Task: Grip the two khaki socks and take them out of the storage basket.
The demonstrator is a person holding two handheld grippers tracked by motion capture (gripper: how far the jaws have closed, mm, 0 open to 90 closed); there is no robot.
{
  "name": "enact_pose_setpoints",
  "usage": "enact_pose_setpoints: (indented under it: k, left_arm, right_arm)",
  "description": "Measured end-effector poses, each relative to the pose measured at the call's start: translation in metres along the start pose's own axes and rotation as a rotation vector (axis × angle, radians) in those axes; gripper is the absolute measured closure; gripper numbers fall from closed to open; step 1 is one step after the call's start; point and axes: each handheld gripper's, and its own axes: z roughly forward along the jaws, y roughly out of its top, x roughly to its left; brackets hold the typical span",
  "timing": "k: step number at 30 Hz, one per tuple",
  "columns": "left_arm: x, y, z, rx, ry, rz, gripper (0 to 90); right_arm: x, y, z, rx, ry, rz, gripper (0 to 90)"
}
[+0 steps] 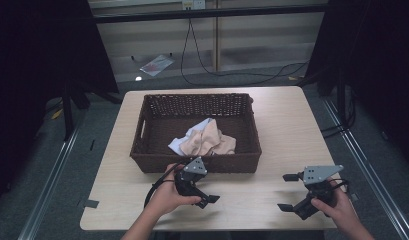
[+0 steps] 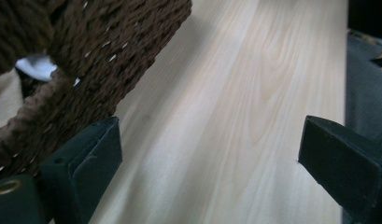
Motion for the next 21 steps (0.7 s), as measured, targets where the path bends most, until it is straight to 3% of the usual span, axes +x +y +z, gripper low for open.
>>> enact_pose_setpoints:
  k: [4,5,12,14,16,21]
  left_arm:
    - [0.001,0.000,-0.001,0.042,0.006,0.009,6.7]
    - [0.001,0.000,0.000,0.026,-0.004,-0.003,6.9]
    - [0.004,0.004,-0.006,0.070,0.006,0.009,7.4]
    - [0.004,0.005,-0.007,0.069,0.000,-0.008,7.7]
    - [0.005,0.007,-0.010,0.111,0.012,0.010,7.8]
    - [0.009,0.008,-0.013,0.131,-0.023,-0.013,8.1]
  right_arm:
    - [0.000,0.000,0.000,-0.003,0.007,-0.001,1.3]
    - [0.000,0.000,0.000,0.001,0.000,0.000,1.3]
    - [0.000,0.000,0.000,0.003,-0.001,-0.003,1.3]
    - [0.000,0.000,0.000,0.000,0.000,-0.001,1.3]
    - [0.000,0.000,0.000,0.002,-0.002,-0.001,1.3]
    - [-0.001,0.000,-0.001,-0.001,0.003,0.001,1.3]
